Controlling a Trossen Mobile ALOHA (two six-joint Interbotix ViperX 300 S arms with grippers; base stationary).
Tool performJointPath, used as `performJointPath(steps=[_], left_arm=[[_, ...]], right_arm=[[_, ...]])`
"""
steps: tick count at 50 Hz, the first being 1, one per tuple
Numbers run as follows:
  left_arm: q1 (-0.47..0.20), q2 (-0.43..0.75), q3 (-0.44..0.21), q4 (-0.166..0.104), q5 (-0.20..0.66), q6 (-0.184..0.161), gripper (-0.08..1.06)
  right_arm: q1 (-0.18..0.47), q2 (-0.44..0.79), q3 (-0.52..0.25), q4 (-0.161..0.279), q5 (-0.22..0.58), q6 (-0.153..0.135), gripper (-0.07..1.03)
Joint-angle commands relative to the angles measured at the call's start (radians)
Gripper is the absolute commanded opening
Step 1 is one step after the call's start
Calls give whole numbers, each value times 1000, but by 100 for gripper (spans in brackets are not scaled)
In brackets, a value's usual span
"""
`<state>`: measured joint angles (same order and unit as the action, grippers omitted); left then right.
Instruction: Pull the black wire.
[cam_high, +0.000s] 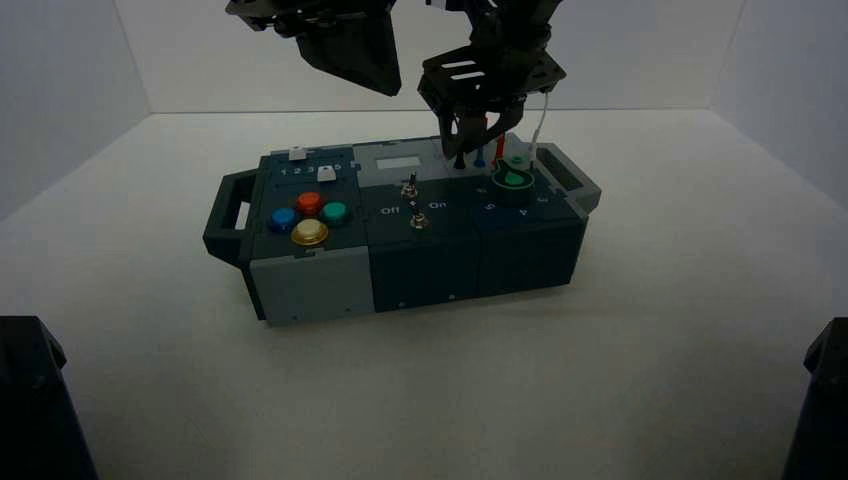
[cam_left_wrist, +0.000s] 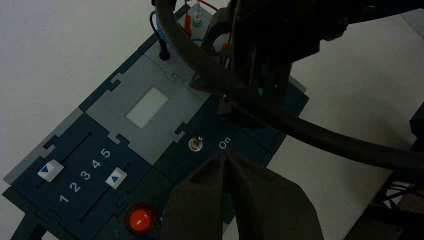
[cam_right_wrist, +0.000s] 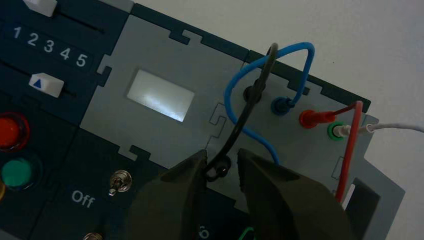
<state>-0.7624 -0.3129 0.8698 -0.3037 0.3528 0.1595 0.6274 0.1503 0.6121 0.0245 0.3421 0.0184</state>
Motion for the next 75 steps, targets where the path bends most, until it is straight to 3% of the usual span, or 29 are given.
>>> performJointPath(steps=[1, 8, 14, 19, 40, 55, 61, 64, 67, 70, 75], left_arm=[[-3, -8, -35, -2, -5, -2, -3], [-5, -8, -35, -2, -5, -2, -3], [-5, -8, -37, -2, -5, -2, -3], [-5, -5, -40, -2, -5, -2, -3], [-5, -3, -41, -2, -5, -2, -3], [-5, -3, -41, -2, -5, -2, -3], [-5, -2, -41, -2, -5, -2, -3], [-5, -2, -44, 0, -5, -2, -3], [-3, -3, -48, 3, -5, -2, -3], [-5, -2, -49, 3, -5, -2, -3], [-5, -2, -54, 3, -5, -2, -3]], right_arm=[[-18, -14, -26, -12, 8, 0, 33], [-23, -6, -29, -32, 11, -2, 23], [-25, 5, -35, -46, 15, -5, 5], [-23, 8, -41, -49, 25, -12, -3], [-18, -41, -92, -46, 135, -12, -3], [-18, -67, -95, -34, 169, -11, -3], [-15, -71, -98, -6, 232, -12, 2], [-11, -74, -98, 6, 258, -12, 13], [-6, -81, -97, 23, 285, -12, 33], [-3, -89, -95, 34, 308, -11, 43], [2, -107, -87, 37, 337, -11, 45]])
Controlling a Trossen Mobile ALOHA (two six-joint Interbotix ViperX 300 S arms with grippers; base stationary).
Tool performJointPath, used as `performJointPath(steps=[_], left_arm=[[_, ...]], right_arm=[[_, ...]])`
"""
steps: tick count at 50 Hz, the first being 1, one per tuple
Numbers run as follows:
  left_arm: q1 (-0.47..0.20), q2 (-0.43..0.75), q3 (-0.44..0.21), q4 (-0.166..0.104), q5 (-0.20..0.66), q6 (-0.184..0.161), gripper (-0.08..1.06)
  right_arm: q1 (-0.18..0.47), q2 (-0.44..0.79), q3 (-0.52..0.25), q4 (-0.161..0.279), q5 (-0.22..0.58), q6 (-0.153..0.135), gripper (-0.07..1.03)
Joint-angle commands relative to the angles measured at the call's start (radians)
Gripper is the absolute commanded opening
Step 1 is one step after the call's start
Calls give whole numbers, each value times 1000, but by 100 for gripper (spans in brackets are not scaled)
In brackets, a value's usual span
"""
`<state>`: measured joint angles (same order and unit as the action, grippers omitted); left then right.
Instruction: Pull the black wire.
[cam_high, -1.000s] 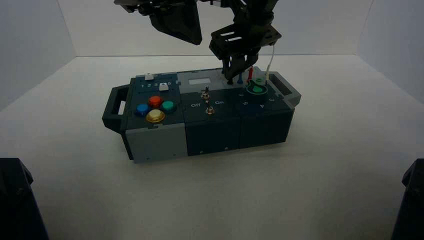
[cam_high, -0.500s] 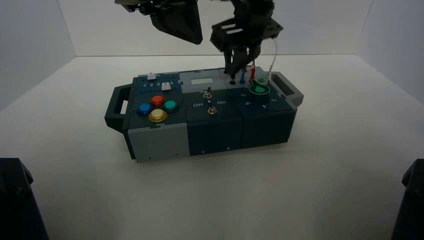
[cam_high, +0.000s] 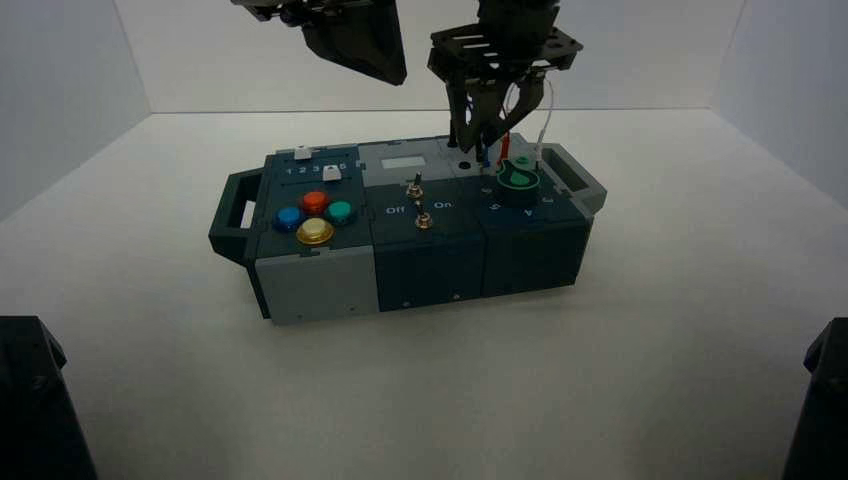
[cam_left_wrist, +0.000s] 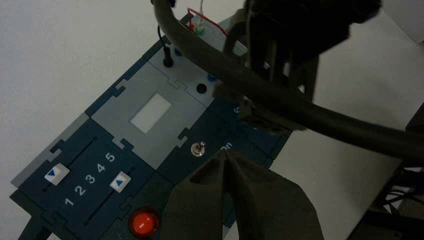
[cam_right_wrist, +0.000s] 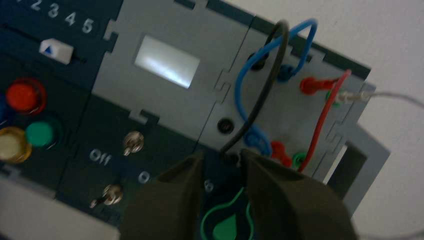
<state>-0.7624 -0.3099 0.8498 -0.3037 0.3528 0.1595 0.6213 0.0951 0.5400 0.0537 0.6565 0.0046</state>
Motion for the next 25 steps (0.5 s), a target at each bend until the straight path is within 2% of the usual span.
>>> performJointPath(steps=[1, 8, 20, 25], left_arm=[[-3, -6, -35, 3, -5, -2, -3], [-3, -6, -38, 3, -5, -2, -3], [0, -6, -43, 6, -5, -2, -3], [0, -5, -43, 6, -2, -2, -3]], right_arm=[[8, -57, -12, 8, 26, 2, 45], [8, -110, 20, 8, 31, 2, 52], [8, -198, 72, 6, 41, 0, 54], [8, -225, 91, 6, 41, 5, 58]])
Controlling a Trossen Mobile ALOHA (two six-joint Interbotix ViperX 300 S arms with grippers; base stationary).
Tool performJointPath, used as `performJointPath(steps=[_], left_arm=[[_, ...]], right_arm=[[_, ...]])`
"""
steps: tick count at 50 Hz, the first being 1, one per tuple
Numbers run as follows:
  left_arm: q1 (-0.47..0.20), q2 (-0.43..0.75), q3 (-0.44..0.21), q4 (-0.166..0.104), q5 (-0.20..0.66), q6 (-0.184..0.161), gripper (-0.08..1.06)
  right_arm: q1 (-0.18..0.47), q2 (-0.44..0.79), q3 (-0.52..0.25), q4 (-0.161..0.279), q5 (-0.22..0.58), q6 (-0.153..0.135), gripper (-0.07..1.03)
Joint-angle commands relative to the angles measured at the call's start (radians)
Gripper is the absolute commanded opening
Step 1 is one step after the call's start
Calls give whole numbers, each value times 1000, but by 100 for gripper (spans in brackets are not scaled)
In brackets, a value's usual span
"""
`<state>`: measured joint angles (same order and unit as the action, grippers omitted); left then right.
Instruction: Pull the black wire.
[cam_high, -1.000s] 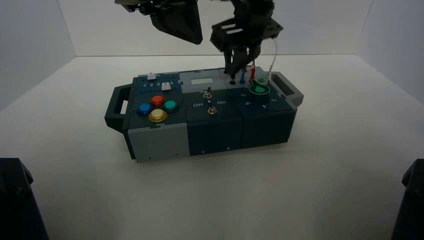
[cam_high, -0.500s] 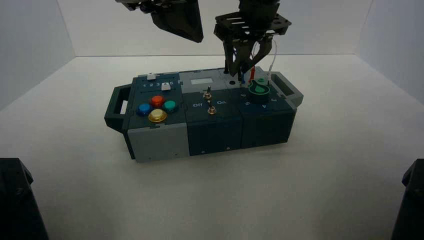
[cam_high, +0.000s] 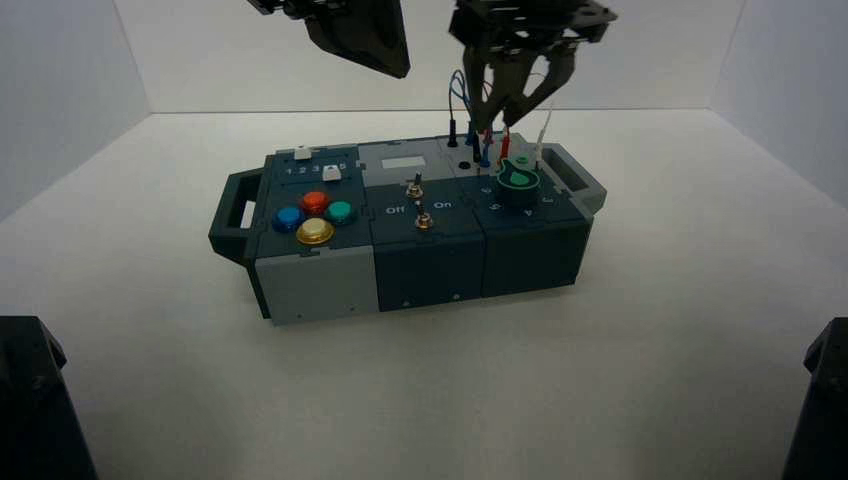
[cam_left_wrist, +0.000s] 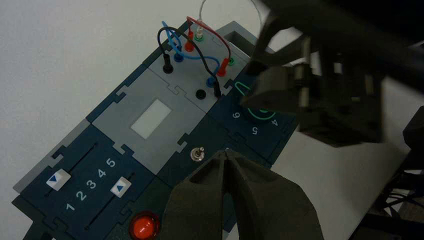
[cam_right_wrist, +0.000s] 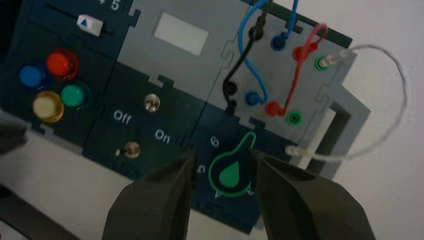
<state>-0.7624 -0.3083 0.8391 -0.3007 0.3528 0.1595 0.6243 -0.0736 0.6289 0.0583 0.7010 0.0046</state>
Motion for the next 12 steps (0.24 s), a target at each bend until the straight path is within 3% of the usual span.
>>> performJointPath(steps=[1, 12], left_arm=[[0, -6, -32, 3, -2, 0, -3], [0, -11, -34, 3, 5, -2, -3]], right_arm=[[5, -60, 3, 2, -3, 3, 59], [5, -77, 12, 2, 2, 3, 62]])
